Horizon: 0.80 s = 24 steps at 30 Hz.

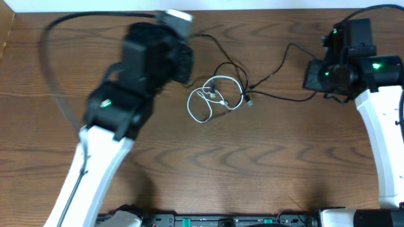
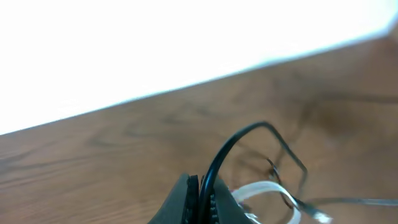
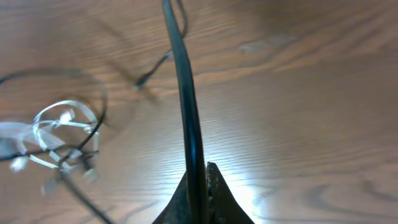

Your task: Untangle cables

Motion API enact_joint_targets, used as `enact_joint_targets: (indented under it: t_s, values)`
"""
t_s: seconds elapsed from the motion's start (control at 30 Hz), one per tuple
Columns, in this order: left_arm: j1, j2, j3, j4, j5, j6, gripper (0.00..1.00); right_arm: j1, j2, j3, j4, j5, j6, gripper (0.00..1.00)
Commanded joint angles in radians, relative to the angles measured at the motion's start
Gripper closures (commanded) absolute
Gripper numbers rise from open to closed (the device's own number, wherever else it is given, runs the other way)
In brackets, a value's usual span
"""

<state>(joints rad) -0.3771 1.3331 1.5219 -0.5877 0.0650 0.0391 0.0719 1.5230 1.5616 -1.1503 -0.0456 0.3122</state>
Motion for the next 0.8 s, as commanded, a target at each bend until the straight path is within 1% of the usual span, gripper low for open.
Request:
enact_joint_targets:
  t_s: [0.0,0.3,0.43,0.53,0.6,0.63,0.7,0.77]
  values:
    - [0.077,-0.029,0.006,-0.013,-0.055,-0.041,0.92,-0.068,0.009,-0.013,-0.008,0.047,0.007,0.99]
    - [0.208,-0.005,0.005,-0.032,-0.061,-0.042,0.93,-0.267,0.009,-0.013,-0.002,0.023,-0.048,0.99]
    - [0.269,0.023,0.005,-0.028,-0.077,-0.072,0.93,-0.321,0.009,-0.013,-0.002,0.011,-0.056,0.99]
    - [0.307,0.032,0.005,-0.025,-0.077,-0.092,0.93,-0.334,0.009,-0.013,0.006,-0.032,-0.065,0.99]
    - [0.326,0.035,0.005,-0.02,-0.077,-0.098,0.93,-0.334,0.009,-0.013,0.024,-0.089,-0.098,0.99]
    - [0.331,0.036,0.005,-0.019,-0.077,-0.098,0.93,-0.334,0.009,-0.013,0.038,-0.142,-0.137,0.99]
    - [0.333,0.037,0.005,-0.021,-0.076,-0.097,0.92,-0.334,0.009,-0.013,0.07,-0.298,-0.239,0.99]
    - [0.332,0.038,0.005,-0.027,-0.072,-0.098,0.93,-0.332,0.008,-0.012,0.105,-0.509,-0.358,0.99]
